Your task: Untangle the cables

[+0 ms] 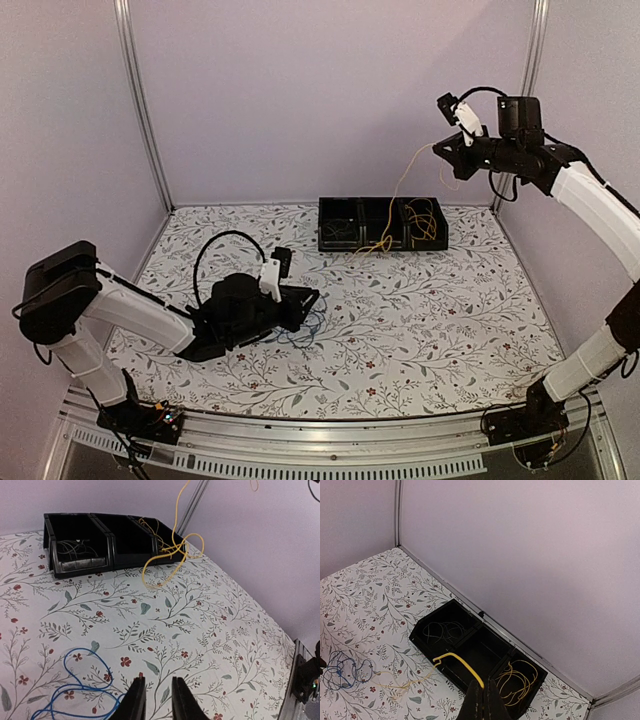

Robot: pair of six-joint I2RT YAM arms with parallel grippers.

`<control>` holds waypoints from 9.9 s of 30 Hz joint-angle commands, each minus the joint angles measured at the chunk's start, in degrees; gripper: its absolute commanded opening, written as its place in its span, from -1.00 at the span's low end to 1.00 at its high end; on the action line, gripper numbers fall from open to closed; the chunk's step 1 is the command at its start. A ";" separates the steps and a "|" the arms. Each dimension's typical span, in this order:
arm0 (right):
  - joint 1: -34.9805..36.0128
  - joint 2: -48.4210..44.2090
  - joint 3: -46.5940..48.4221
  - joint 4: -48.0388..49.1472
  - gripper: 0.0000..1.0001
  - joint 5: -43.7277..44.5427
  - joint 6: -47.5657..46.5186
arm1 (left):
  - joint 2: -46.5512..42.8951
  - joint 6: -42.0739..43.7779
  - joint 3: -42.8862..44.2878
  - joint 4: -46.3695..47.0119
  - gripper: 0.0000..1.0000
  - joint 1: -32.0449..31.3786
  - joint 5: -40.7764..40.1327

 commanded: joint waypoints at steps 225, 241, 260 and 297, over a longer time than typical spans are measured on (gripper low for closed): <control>29.63 37.74 -2.84 21.20 0.54 -33.45 8.78 | -25.42 14.17 74.12 -67.57 -1.00 7.50 7.27; 29.03 34.95 -3.42 21.44 -0.88 -32.64 8.03 | -27.71 14.36 71.90 -67.45 -1.00 7.52 3.01; 14.43 12.70 -5.37 10.67 -1.00 -8.58 -4.97 | -19.60 16.40 37.72 -40.85 -1.00 8.88 1.22; 0.91 19.14 -7.27 4.85 -0.13 -6.60 2.02 | 54.25 2.99 93.80 -32.23 -1.00 15.87 7.58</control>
